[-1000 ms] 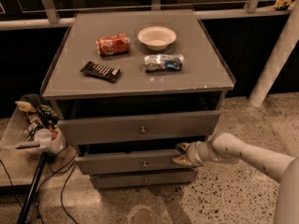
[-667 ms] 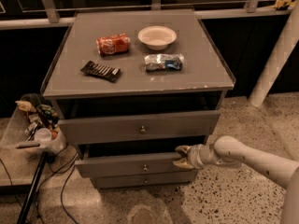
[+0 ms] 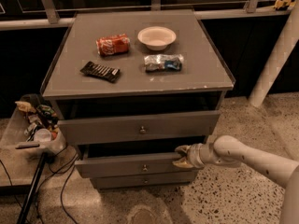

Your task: Open middle drawer

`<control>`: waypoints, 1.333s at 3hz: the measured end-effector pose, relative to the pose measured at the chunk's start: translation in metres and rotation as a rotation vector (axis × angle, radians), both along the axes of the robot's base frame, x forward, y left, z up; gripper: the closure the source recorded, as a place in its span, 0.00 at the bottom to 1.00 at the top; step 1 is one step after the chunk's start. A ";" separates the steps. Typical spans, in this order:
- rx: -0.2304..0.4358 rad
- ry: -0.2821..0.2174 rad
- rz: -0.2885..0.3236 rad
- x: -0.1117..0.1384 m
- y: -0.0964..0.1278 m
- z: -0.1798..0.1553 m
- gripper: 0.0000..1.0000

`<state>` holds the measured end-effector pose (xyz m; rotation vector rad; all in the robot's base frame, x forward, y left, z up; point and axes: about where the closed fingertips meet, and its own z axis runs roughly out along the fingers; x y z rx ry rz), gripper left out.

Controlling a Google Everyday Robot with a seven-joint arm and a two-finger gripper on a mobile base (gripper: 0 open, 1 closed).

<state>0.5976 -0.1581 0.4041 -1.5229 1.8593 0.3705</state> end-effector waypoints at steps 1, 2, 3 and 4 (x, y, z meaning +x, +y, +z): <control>0.000 0.000 0.000 0.000 0.000 0.000 0.35; 0.000 0.000 0.000 0.000 0.000 0.000 0.11; 0.000 0.000 0.000 0.000 0.000 0.000 0.15; 0.010 0.011 0.017 -0.018 -0.001 -0.004 0.38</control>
Offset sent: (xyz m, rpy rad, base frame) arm 0.0000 0.0000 0.0000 0.0000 0.0000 0.0000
